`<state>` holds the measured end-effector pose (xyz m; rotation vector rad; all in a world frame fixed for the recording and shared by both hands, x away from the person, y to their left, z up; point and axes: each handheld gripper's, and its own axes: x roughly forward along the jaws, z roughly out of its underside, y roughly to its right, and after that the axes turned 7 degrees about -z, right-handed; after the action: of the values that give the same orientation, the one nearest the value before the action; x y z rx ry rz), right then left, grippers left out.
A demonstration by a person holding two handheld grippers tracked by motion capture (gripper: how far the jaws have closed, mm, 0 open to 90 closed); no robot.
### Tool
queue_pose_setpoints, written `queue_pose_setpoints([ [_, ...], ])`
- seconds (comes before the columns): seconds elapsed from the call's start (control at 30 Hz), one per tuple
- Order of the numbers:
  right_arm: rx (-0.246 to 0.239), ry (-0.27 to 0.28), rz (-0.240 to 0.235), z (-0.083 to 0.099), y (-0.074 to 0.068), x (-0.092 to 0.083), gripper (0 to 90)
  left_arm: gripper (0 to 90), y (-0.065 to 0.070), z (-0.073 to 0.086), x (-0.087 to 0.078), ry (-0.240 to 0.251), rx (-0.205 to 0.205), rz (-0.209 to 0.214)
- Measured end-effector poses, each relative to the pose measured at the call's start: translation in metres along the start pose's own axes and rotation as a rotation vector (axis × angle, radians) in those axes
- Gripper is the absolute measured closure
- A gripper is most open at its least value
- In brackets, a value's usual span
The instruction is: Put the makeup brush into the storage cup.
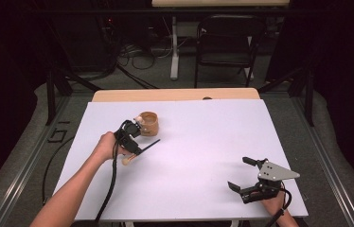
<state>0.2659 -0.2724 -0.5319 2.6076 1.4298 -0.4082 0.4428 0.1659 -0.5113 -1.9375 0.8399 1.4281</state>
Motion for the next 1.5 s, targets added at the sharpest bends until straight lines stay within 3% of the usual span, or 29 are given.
queue_pose_setpoints([
  [0.23,0.0,-0.009,0.0,0.0,-0.001,0.0,0.0,68.9,-0.002,-0.005,0.007,-0.04,0.01,0.024],
  [0.57,-0.002,-0.013,-0.001,0.0,-0.001,0.001,0.0,72.7,0.0,-0.009,0.017,-0.078,0.029,0.019],
  [1.17,-0.002,-0.025,-0.001,0.0,-0.001,0.002,0.2,82.5,-0.003,-0.007,0.017,-0.063,0.047,0.016],
  [1.3,0.002,-0.036,-0.002,0.0,0.0,0.002,0.3,82.9,-0.002,-0.006,0.017,-0.053,0.062,0.008],
  [1.37,0.004,-0.042,-0.003,0.0,0.0,0.002,0.3,83.0,-0.001,-0.006,0.016,-0.053,0.09,0.001],
  [1.5,0.01,-0.038,-0.005,0.001,0.0,0.002,0.2,83.0,0.001,-0.005,0.015,-0.046,0.098,0.005],
])
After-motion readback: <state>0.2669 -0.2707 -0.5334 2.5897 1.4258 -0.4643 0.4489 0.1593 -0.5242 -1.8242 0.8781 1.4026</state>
